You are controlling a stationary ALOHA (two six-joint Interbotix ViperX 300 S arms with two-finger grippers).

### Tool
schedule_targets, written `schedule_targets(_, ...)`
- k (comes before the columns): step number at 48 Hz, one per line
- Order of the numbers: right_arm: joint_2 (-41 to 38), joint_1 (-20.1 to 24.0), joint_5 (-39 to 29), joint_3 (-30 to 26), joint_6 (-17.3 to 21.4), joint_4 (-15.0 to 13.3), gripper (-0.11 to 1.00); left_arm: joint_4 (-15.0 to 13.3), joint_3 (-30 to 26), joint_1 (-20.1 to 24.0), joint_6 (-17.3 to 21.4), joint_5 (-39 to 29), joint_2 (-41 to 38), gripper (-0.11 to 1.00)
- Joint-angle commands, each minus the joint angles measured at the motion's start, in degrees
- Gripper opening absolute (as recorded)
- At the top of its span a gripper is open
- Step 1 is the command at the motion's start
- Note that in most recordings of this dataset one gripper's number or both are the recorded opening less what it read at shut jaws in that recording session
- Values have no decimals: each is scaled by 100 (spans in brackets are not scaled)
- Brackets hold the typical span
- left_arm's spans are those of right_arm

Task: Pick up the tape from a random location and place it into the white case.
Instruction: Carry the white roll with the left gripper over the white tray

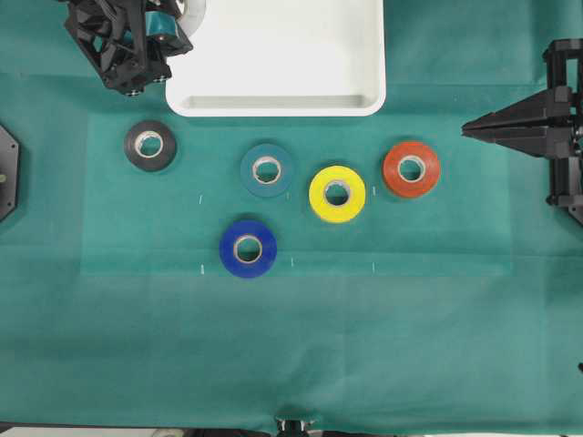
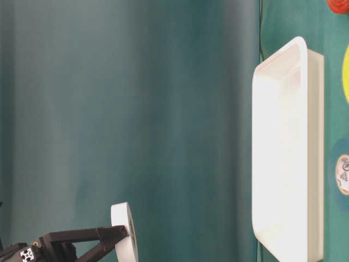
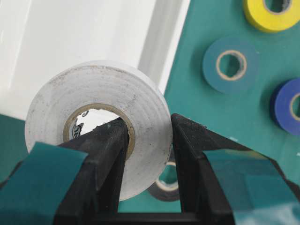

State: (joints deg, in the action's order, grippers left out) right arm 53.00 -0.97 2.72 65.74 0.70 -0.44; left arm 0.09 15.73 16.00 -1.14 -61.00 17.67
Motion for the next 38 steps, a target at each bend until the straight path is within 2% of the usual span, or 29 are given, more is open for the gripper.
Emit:
schedule_targets(1, -35, -9, 18, -149, 0, 0, 0, 18, -167, 9, 9, 18, 97, 25)
schedule_targets(19, -35, -9, 26, -141, 0, -9, 0, 18, -431, 9, 35, 149, -352, 25)
schedule_targets(30, -35, -9, 18, -141, 0, 0, 0, 18, -932, 9, 70, 229, -826, 25)
schedule_targets(38, -35, -18, 18, -141, 0, 0, 0, 18, -1371, -35, 272, 229, -1143, 25)
